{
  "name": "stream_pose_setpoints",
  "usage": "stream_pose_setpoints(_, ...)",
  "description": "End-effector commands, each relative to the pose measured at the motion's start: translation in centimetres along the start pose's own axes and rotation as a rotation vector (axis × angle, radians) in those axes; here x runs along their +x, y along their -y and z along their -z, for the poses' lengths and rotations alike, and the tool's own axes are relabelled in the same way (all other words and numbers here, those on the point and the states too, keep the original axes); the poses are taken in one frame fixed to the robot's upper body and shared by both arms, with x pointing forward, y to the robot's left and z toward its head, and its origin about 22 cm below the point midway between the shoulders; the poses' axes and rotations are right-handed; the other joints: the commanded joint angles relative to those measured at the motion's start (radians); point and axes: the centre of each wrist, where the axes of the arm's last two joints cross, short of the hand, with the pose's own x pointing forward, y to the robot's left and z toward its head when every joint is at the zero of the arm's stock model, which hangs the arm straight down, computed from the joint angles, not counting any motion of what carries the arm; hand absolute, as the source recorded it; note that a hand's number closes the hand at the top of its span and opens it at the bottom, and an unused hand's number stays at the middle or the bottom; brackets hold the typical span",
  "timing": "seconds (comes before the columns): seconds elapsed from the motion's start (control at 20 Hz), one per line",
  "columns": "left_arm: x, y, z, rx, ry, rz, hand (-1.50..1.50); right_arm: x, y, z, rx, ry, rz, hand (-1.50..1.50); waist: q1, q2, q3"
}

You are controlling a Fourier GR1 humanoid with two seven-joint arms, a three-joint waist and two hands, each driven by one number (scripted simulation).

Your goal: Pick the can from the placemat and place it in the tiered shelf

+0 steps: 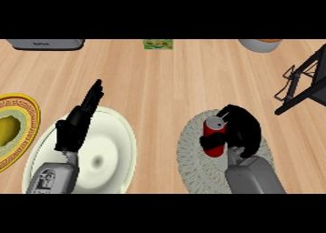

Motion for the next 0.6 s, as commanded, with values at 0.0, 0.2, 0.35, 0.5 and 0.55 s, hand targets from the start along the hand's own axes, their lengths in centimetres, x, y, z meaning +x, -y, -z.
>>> stream_pose_setpoints(0.0, -0.4, 0.8, -0.1, -0.005, 0.0, -0.01, 0.0, 3.0, 1.0, 0.7, -0.104, -0.038, 0.128, 1.5, -0.001, 0.001, 0.001)
stream_pose_setpoints(0.2, -0.7, 0.4, -0.3, -0.008, -0.004, -0.005, 0.0, 3.4, 2.7, -1.6, -0.249, 0.083, 0.377, 1.5, -0.005, -0.002, 0.002)
stream_pose_setpoints(0.35, -0.9, 2.2, -0.3, 0.004, -0.021, 0.013, 0.0, 5.2, 5.0, -3.2, -0.342, 0.106, 0.398, 1.5, -0.013, -0.003, 0.001)
stream_pose_setpoints(0.5, -0.4, 0.1, -0.7, -0.006, -0.022, 0.003, 0.0, 6.8, 8.1, -5.2, -0.402, 0.115, 0.434, 1.5, -0.01, -0.006, 0.001)
stream_pose_setpoints(0.55, 0.3, -0.2, 0.0, 0.014, -0.003, 0.003, 0.0, 7.3, 8.1, -5.7, -0.435, 0.099, 0.434, 1.5, -0.01, -0.006, 0.0)
